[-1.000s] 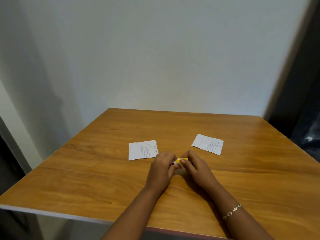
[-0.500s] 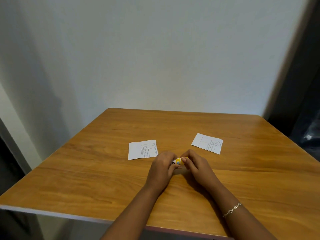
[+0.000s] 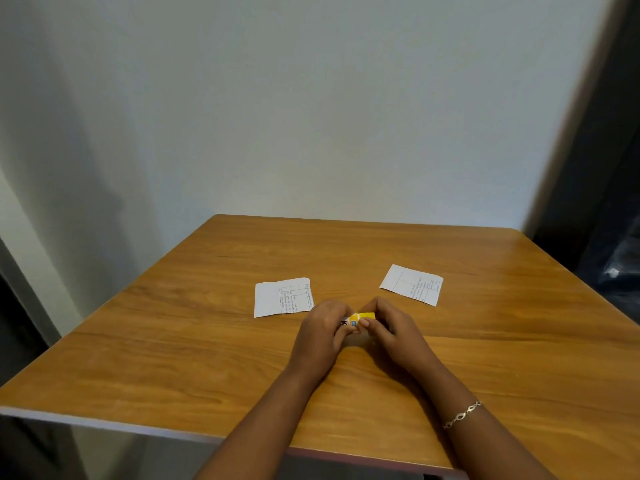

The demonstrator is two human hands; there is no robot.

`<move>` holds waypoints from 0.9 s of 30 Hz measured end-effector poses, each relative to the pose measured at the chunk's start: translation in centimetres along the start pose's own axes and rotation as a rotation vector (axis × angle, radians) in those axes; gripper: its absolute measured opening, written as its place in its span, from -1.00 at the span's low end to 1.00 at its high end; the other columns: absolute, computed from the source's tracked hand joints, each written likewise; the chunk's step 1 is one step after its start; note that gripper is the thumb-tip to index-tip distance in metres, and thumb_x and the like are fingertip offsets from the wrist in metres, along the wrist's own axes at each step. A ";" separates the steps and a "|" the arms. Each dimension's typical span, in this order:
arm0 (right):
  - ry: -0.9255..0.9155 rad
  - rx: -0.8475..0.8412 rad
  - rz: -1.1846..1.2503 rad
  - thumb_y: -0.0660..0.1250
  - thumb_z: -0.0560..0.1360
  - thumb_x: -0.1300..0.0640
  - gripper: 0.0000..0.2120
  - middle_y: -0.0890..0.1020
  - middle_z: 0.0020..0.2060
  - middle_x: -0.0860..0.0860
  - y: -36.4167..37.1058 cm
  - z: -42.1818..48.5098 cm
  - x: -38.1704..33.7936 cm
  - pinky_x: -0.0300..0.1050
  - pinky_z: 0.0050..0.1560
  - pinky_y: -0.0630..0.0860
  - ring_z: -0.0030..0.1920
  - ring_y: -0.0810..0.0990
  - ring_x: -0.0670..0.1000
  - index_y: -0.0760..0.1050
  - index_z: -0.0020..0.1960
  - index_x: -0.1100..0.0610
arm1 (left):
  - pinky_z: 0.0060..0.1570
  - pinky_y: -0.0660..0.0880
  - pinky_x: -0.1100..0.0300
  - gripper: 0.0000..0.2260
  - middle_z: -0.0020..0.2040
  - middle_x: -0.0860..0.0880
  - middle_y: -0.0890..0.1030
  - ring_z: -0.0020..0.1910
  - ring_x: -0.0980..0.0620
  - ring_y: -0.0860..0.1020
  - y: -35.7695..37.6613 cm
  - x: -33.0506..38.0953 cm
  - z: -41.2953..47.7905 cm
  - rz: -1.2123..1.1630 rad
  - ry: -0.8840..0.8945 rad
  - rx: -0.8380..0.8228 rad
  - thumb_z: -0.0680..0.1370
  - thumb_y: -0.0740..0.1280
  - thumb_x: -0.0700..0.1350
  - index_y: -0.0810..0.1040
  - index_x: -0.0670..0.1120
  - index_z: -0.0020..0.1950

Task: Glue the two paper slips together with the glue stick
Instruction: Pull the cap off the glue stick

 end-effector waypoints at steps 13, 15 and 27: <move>0.039 -0.022 0.025 0.22 0.42 -0.07 -0.79 0.59 -0.31 0.00 0.1 0.1 0.2 -0.25 -0.27 0.38 -0.31 0.50 -0.11 0.50 -0.12 0.04 | -0.23 0.28 0.33 -0.92 -0.16 -0.11 0.57 -0.16 0.10 0.43 -0.1 0.1 0.1 0.006 -0.007 0.005 0.42 0.35 -0.18 0.51 -0.15 -0.12; 0.038 -0.024 -0.007 0.21 0.42 -0.04 -0.85 0.59 -0.30 -0.03 0.1 0.1 0.3 -0.27 -0.27 0.36 -0.31 0.48 -0.15 0.47 -0.17 0.02 | -0.20 0.29 0.29 -0.90 -0.15 -0.11 0.58 -0.15 0.04 0.46 0.0 0.2 0.0 0.016 0.012 -0.011 0.41 0.31 -0.16 0.51 -0.15 -0.11; -0.015 0.126 -0.042 0.35 0.41 0.27 -0.72 0.57 -0.15 0.01 -2.8 -0.2 0.1 -0.13 -0.15 0.40 -0.15 0.50 -0.01 0.42 -0.11 -0.10 | -0.24 0.35 0.28 -0.84 -0.15 -0.03 0.60 -0.19 0.07 0.50 -0.8 0.0 0.1 -0.133 -0.115 0.086 0.46 0.30 -0.09 0.55 -0.10 -0.02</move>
Point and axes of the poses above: each hand's wrist, its own z-axis towards the middle knuckle, its own y-axis out of the palm, x = y × z, the point moved 3 cm from there along z, towards the middle knuckle
